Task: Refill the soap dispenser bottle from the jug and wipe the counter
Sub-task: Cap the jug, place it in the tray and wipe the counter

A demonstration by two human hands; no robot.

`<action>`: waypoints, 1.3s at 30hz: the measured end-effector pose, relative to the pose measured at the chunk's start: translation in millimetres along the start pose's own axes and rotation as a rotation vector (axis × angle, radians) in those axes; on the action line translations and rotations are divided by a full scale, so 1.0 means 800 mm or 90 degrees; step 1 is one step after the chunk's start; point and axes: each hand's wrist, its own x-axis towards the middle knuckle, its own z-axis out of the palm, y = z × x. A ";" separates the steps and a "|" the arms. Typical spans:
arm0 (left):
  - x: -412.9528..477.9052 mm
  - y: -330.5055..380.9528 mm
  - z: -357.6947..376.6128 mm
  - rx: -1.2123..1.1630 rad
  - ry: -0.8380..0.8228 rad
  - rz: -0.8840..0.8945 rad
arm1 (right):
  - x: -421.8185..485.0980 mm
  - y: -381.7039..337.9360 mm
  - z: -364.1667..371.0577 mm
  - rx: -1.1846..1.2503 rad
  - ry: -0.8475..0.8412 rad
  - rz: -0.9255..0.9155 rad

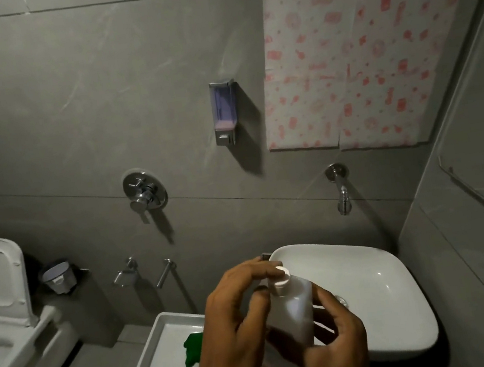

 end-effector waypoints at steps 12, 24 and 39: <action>-0.011 -0.081 -0.095 0.009 0.070 -0.052 | -0.009 0.028 0.107 0.003 -0.145 0.110; -0.065 -0.314 -0.252 -0.073 0.144 -0.404 | -0.023 0.174 0.362 -0.095 -0.306 0.272; -0.059 -0.628 -0.321 -0.006 -0.056 -0.717 | 0.000 0.398 0.562 -0.233 -0.370 0.377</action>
